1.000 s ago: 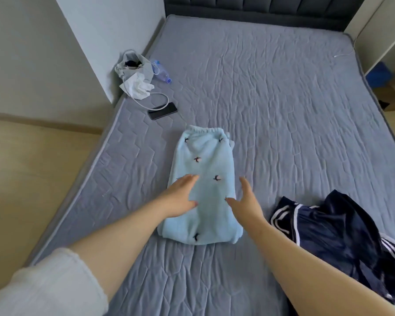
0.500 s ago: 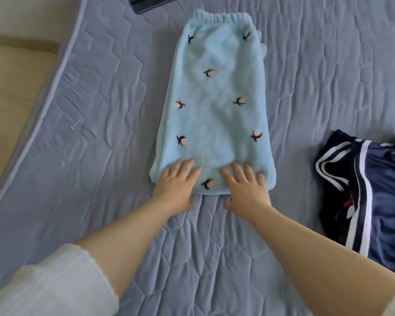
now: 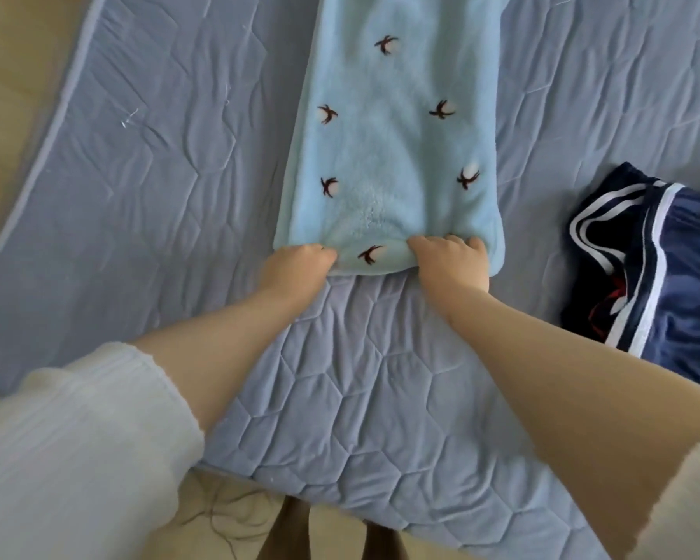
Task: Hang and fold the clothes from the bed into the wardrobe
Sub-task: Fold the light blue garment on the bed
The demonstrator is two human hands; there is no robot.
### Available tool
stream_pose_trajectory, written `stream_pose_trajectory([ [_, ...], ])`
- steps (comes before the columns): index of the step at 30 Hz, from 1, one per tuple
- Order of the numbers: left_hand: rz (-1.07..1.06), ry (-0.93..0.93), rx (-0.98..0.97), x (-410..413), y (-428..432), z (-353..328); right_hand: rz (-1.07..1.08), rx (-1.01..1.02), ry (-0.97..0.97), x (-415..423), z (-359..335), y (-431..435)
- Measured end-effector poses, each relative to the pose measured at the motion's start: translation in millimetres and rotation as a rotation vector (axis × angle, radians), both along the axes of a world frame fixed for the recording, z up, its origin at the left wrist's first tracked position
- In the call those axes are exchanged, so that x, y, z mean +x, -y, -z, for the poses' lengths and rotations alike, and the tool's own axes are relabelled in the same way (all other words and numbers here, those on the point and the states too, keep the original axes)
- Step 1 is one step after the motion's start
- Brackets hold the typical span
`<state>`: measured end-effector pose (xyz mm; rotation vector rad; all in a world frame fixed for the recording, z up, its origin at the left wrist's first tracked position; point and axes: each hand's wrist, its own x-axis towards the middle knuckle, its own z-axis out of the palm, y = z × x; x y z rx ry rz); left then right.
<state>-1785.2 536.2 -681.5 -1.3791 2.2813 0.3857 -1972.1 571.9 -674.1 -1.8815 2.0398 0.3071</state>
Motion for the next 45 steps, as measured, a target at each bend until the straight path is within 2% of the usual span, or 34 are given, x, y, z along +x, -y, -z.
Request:
stream_pose_trajectory([
  [5, 0.086, -0.190, -0.333, 26, -60, -28, 0.025, 0.071, 0.067, 4, -30, -30],
  [7, 0.051, -0.135, -0.399, 27, -65, -29, 0.027, 0.105, 0.114, 8, -36, -41],
  [9, 0.064, -0.072, -0.374, 22, -61, -30, 0.037, 0.130, 0.175, 9, -40, -53],
  [13, 0.141, 0.020, -0.068, 13, -54, -28, 0.009, 0.196, 0.190, 10, -47, -83],
  [17, 0.148, 0.008, 0.118, 12, -78, -42, -0.013, 0.359, 0.177, 11, -59, -114],
  [26, 0.380, 0.244, 0.585, 35, -146, -103, -0.033, 0.695, 0.331, 50, -105, -204],
  [30, 0.385, 0.323, 0.794, 45, -175, -122, -0.051, 0.837, 0.432, 64, -121, -236],
  [34, 0.282, 0.358, 0.973, 58, -186, -132, -0.108, 0.980, 0.539, 71, -135, -243],
  [39, 0.173, 0.369, 0.948, 55, -156, -144, -0.069, 1.036, 0.581, 57, -148, -208],
  [42, 0.119, 0.277, 0.886, 45, -115, -154, 0.024, 0.950, 0.591, 37, -159, -174],
  [45, 0.075, 0.140, 0.791, 32, -69, -169, 0.205, 0.814, 0.672, 15, -168, -138],
])
